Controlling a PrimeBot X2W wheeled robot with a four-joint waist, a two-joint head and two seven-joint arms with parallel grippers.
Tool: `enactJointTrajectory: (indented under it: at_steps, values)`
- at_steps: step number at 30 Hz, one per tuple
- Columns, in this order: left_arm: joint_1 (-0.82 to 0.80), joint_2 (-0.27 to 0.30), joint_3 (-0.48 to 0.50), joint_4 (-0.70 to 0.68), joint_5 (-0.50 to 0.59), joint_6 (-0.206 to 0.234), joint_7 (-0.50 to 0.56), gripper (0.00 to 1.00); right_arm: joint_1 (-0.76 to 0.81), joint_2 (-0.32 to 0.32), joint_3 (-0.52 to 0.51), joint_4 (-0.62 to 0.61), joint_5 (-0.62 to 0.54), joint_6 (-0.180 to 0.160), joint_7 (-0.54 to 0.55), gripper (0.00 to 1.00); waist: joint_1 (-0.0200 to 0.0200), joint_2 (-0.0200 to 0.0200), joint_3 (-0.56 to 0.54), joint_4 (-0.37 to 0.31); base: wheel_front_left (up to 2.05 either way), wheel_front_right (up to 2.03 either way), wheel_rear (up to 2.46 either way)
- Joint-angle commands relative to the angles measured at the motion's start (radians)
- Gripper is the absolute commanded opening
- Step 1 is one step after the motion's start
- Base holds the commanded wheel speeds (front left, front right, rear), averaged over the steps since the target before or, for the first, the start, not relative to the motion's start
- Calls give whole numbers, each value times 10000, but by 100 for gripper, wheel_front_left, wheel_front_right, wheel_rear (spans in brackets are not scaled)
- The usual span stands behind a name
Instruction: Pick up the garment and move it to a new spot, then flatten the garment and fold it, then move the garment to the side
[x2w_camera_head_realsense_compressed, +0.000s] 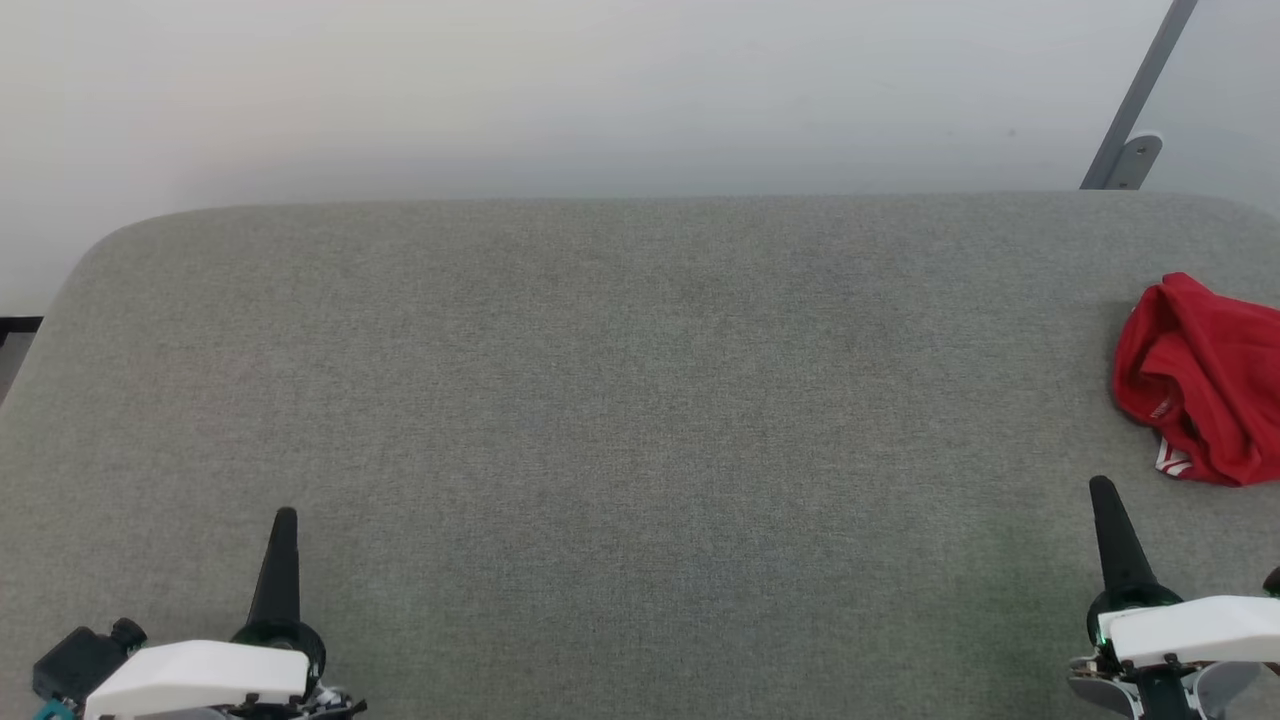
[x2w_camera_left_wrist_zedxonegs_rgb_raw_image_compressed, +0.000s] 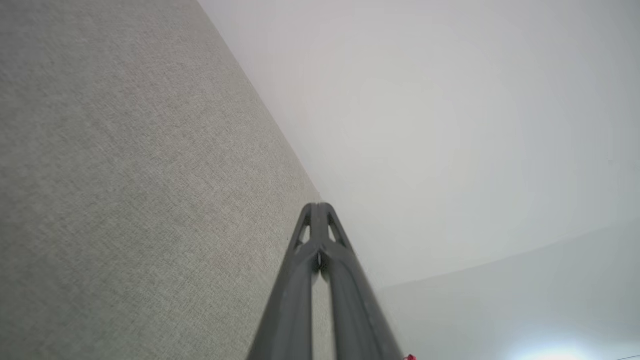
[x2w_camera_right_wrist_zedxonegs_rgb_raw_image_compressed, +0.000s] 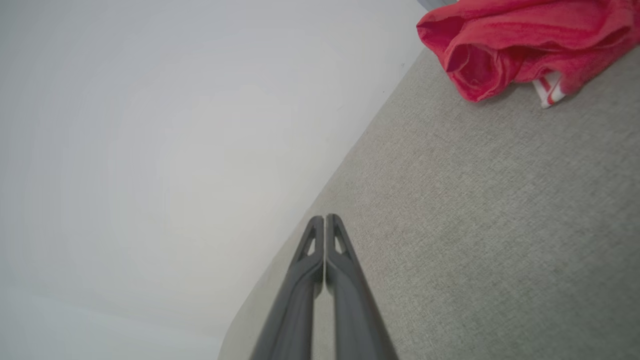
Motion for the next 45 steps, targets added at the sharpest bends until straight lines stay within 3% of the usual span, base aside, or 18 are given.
enactJointTrajectory:
  at_steps: [1, 45]
  values:
    - [-270, 42, 13, -50, -312, -27, 71, 0, -196, -3, 0, -75, 278, 1, 80, 0, 0, 0, -7, -7, 0, 0, 0]
    - [-910, -87, 53, 450, -3565, -47, 1090, 0, -697, 410, 21, 156, 3654, 1, 1073, 0, 0, 0, -182, -188, 0, 0, 0]
